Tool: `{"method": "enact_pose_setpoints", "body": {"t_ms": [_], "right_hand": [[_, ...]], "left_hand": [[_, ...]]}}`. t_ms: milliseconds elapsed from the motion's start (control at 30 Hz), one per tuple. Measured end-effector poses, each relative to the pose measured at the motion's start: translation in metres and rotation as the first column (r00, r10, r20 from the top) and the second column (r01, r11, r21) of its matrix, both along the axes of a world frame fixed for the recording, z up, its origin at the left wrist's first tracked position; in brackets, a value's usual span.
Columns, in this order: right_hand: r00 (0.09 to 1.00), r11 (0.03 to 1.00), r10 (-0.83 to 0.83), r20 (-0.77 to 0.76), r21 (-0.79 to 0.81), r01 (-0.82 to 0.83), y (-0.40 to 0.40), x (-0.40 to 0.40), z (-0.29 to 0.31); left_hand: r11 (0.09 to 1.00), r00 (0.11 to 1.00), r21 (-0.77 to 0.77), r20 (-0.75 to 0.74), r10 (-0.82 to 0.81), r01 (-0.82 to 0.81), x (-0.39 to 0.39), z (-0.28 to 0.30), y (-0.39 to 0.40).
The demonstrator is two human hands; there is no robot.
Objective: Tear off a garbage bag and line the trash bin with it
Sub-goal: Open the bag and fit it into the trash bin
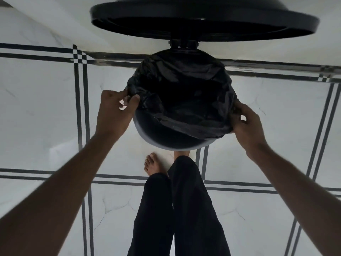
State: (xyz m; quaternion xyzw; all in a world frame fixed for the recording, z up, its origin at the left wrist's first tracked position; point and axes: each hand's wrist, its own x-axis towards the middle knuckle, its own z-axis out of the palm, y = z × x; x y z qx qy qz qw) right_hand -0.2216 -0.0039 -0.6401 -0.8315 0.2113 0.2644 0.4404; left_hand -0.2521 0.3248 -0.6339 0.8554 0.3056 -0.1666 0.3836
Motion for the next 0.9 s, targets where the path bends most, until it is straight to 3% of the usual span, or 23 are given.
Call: {"method": "enact_pose_setpoints", "body": {"t_ms": [200,333,467,600,800,900], "right_hand": [[0.986,0.977,-0.169,-0.014,0.129,0.169,0.007,-0.031,0.009],[0.992,0.994,-0.113,0.051,-0.006,0.114,0.011,-0.036,0.014],[0.989,0.985,-0.144,0.034,-0.088,0.147,0.008,-0.05,0.013],[0.981,0.985,-0.161,-0.106,-0.084,0.152,-0.002,-0.065,0.004],[0.959,0.983,-0.174,-0.224,0.02,0.183,-0.008,-0.057,0.002],[0.943,0.984,-0.117,-0.311,0.096,0.153,-0.009,-0.059,0.001]], "left_hand": [[0.929,0.945,-0.178,-0.102,0.312,-0.326,-0.015,-0.001,-0.012],[0.909,0.917,-0.125,-0.092,0.388,-0.397,-0.009,0.0,-0.014],[0.924,0.925,-0.079,-0.104,0.365,-0.373,-0.014,0.002,-0.015],[0.925,0.921,-0.082,-0.16,0.355,-0.37,-0.021,-0.002,-0.01],[0.942,0.932,-0.153,-0.262,0.252,-0.297,-0.013,-0.004,0.001],[0.973,0.944,-0.166,-0.312,0.105,-0.162,-0.011,-0.005,0.014]]}}
